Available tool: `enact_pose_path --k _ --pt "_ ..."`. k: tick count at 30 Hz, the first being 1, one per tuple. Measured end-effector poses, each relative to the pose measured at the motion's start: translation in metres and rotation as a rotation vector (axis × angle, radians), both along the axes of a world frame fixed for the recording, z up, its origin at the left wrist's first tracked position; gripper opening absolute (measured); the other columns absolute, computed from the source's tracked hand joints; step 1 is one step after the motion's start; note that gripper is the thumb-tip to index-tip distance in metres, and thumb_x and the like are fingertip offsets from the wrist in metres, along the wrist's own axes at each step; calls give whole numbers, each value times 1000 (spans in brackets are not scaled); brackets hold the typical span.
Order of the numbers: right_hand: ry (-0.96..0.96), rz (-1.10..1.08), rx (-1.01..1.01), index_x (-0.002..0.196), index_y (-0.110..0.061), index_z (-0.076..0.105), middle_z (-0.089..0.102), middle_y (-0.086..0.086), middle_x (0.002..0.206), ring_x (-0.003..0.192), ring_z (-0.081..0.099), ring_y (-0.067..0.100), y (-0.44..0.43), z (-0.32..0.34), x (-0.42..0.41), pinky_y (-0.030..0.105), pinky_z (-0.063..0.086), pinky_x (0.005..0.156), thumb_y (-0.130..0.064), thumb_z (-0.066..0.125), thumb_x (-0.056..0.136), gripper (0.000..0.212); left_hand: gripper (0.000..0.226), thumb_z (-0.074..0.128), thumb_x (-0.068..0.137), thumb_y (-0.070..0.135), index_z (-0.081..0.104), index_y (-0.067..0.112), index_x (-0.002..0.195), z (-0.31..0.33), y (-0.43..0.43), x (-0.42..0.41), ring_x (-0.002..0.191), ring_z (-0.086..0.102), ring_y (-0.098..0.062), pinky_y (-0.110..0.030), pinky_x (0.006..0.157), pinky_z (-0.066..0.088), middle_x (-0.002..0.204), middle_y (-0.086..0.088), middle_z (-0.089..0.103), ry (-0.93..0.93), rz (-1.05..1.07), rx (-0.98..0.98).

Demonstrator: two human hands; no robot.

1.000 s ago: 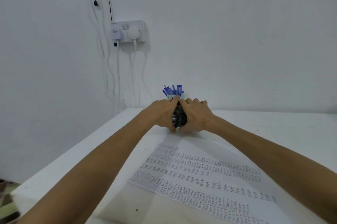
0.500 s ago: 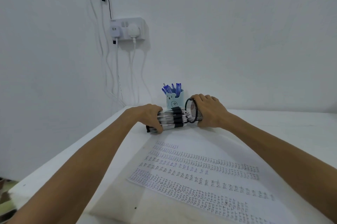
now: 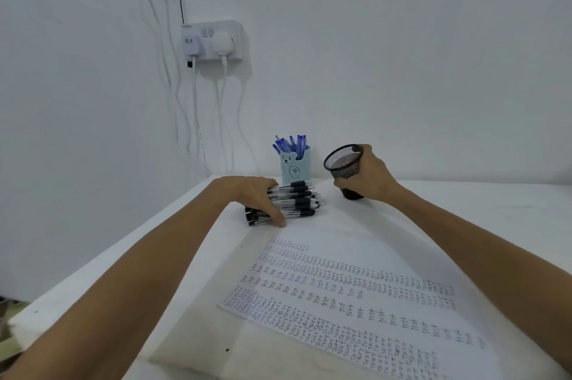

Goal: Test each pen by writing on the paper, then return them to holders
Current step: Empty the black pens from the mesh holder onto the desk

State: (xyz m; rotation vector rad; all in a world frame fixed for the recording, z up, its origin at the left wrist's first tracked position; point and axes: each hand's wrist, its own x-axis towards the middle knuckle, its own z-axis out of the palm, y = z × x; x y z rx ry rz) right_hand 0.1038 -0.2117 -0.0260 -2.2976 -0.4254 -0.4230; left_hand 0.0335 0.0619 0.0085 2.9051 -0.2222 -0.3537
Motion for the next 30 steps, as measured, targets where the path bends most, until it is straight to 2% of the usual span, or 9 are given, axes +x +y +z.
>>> enact_pose_path --k 6,11,14,17,20,23,25,27,30 --pt "168 -25 209 146 -5 26 50 3 125 111 48 20 0 -9 2 28 40 88 -43 83 81 94 116 86 61 74 38 20 151 -3 0 0 132 49 -22 -38 116 38 150 4 50 -5 4 3" --pt "292 -70 100 147 1 26 51 14 139 128 50 30 -4 -9 0 32 43 94 -63 69 85 99 93 83 79 54 37 19 151 0 -6 -4 123 45 -15 -28 109 34 142 8 47 31 7 -30" --pt "335 -125 -72 141 6 33 52 14 122 107 54 27 -7 -11 -11 31 43 81 -65 62 90 92 109 79 77 60 22 18 162 0 -5 -8 142 38 -20 -37 122 29 164 1 34 39 11 -54" --pt "277 -139 -125 133 7 37 59 18 117 96 57 27 -9 -28 -33 32 41 63 -59 49 99 75 107 74 86 58 14 19 165 -3 -4 -12 155 25 -23 -38 125 21 171 0 21 31 11 -95" --pt "173 -81 -164 135 -1 40 56 17 125 112 55 30 -12 -43 -60 39 49 88 -64 36 100 71 108 74 85 60 15 20 165 -6 -5 -15 153 29 -23 -38 123 25 170 0 24 19 2 -72" --pt "158 -12 -214 145 -6 34 50 19 137 126 48 30 -10 -45 -90 45 43 106 -65 28 101 73 113 76 83 61 10 20 165 -9 -6 -18 154 29 -24 -38 124 24 171 -1 21 10 -5 -79" --pt "162 -10 -298 156 -1 19 34 22 156 146 31 33 -5 -46 -103 47 30 119 -63 27 103 82 128 79 74 72 5 21 166 -11 -9 -19 157 23 -24 -41 127 20 173 1 14 -6 -47 -103" --pt "137 -21 -378 159 0 7 20 20 165 154 14 33 -2 -49 -104 49 20 124 -63 25 102 87 139 79 63 79 2 27 166 -14 -13 -21 158 20 -21 -42 129 18 174 4 9 -26 -114 -115" --pt "112 -20 -425 160 -3 11 22 17 165 154 13 34 -2 -53 -99 53 21 123 -61 28 103 83 143 70 57 89 0 29 166 -24 -18 -21 158 17 -22 -48 130 18 175 4 8 -68 -144 -62"
